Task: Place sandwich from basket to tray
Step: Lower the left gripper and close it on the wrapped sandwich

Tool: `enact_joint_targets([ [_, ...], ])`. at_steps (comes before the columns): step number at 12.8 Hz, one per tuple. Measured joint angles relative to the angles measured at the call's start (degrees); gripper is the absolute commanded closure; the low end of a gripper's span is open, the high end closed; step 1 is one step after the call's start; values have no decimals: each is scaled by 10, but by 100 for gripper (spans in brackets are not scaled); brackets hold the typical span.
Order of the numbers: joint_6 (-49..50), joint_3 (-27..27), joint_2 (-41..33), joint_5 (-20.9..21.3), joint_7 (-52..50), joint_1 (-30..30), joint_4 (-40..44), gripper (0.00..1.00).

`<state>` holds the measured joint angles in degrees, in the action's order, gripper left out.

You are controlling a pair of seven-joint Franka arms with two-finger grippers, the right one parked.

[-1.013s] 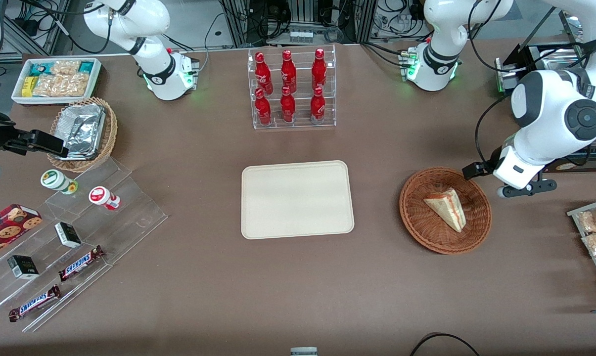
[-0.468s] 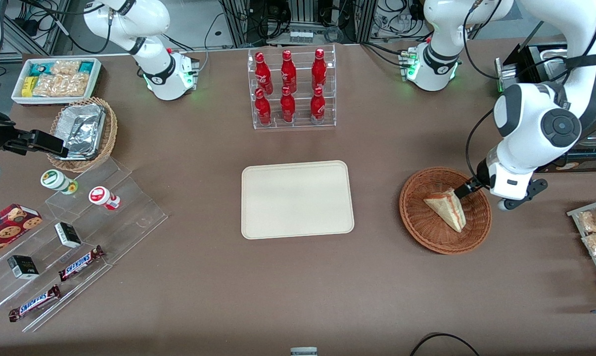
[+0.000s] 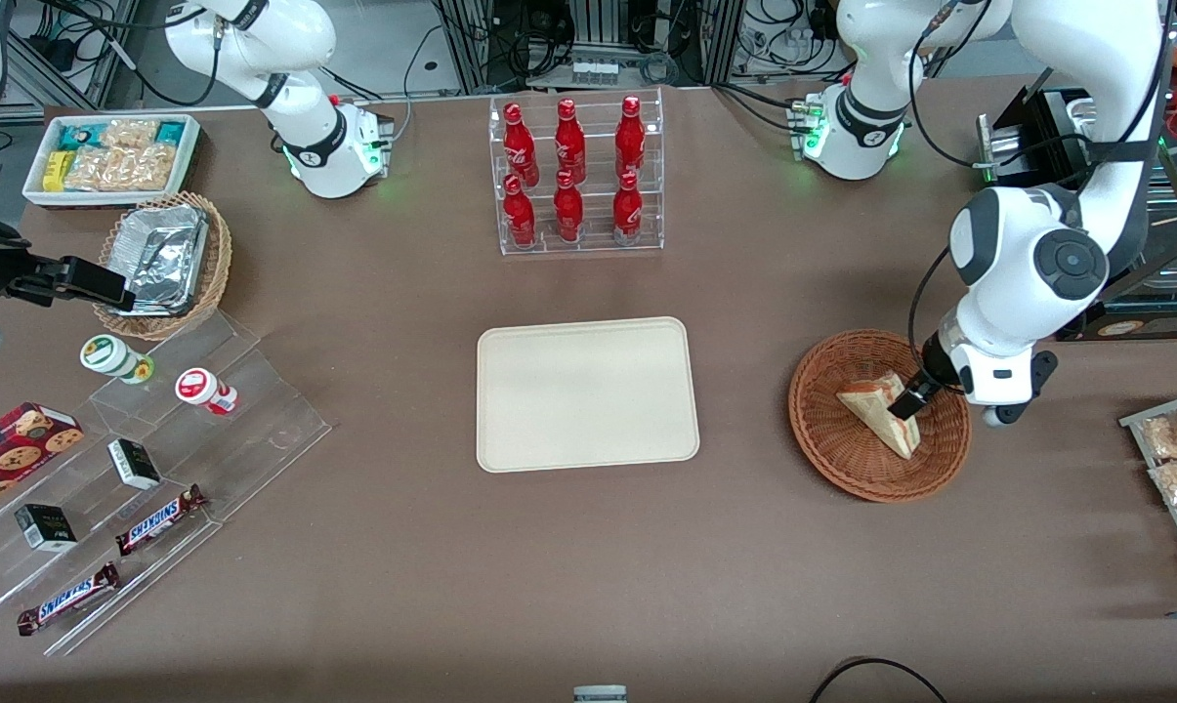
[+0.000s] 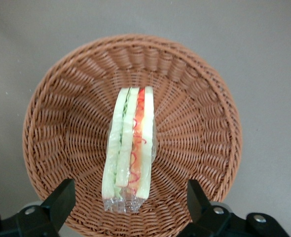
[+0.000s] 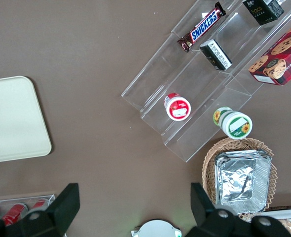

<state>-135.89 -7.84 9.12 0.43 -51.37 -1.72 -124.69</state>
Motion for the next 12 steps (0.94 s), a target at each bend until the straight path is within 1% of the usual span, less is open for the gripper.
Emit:
enact_joint_targets([
  [4,0,-7,20,1,-4,0,-6,0],
  [7,0,-7,32,18,-5,0,-6,0],
  [11,-3,-7,48,19,-10,0,-6,0],
  [12,-7,-7,52,19,-12,0,-6,5],
])
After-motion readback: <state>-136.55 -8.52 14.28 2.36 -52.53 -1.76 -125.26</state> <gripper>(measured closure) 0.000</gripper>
